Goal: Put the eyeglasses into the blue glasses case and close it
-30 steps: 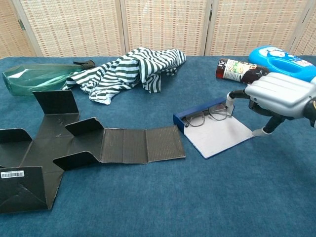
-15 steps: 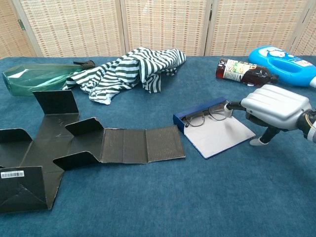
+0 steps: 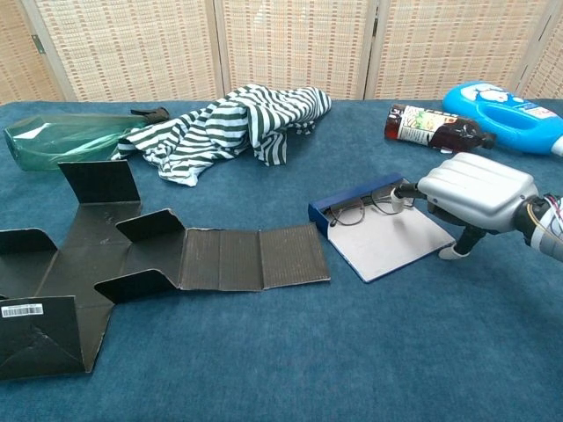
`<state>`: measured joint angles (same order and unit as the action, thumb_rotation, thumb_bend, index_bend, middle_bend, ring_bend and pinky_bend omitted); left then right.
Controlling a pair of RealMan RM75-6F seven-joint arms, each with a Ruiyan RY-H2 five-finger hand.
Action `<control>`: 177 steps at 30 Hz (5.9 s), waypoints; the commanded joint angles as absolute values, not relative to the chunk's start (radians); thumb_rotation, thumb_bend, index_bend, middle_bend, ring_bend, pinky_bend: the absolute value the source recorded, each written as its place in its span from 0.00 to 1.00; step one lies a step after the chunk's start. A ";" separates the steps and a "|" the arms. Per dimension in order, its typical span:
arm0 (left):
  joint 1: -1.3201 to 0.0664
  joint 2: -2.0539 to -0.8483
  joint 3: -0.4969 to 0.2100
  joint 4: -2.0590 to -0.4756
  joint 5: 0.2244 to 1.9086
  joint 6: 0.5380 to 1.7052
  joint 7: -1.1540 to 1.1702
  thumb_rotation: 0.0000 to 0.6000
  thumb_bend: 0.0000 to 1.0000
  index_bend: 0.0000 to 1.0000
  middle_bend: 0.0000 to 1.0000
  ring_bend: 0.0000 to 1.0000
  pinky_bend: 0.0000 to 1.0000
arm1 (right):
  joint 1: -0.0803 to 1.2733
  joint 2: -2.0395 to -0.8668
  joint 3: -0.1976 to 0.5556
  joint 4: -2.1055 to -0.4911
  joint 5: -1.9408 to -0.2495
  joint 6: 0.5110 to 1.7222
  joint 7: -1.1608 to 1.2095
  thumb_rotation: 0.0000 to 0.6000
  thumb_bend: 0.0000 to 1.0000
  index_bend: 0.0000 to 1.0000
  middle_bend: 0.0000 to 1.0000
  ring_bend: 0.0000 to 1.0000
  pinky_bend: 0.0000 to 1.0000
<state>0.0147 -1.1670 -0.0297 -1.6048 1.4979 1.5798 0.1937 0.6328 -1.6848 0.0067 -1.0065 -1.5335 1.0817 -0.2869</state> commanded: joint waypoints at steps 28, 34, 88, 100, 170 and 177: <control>0.019 -1.166 -0.030 -1.595 1.487 1.579 0.177 1.00 0.32 0.18 0.14 0.15 0.19 | 0.704 -1.726 0.063 -1.025 -1.550 1.056 -0.270 1.00 0.40 0.56 0.91 0.96 0.96; 0.019 -1.167 -0.030 -1.592 1.488 1.578 0.172 1.00 0.32 0.18 0.14 0.15 0.19 | 0.693 -1.697 0.045 -1.060 -1.564 1.068 -0.265 1.00 0.45 0.69 0.92 0.96 0.96; 0.033 -1.150 -0.027 -1.615 1.487 1.588 0.167 1.00 0.32 0.17 0.14 0.15 0.19 | 0.766 -1.535 0.112 -1.348 -1.404 0.909 -0.492 1.00 0.23 0.05 0.89 0.97 0.96; 0.032 -1.148 -0.025 -1.620 1.490 1.585 0.168 1.00 0.32 0.18 0.14 0.15 0.19 | 0.786 -1.507 0.077 -1.370 -1.370 0.840 -0.546 1.00 0.15 0.05 0.87 0.97 0.96; -0.034 -1.163 -0.050 -1.646 1.496 1.524 0.224 1.00 0.32 0.17 0.14 0.15 0.19 | 0.468 -1.153 0.023 -1.686 -1.274 1.295 -0.515 1.00 0.32 0.24 0.50 0.53 0.66; -0.049 -1.178 -0.061 -1.653 1.492 1.520 0.243 1.00 0.32 0.17 0.14 0.15 0.19 | 0.333 -1.094 -0.012 -1.699 -1.327 1.429 -0.383 1.00 0.32 0.24 0.40 0.35 0.53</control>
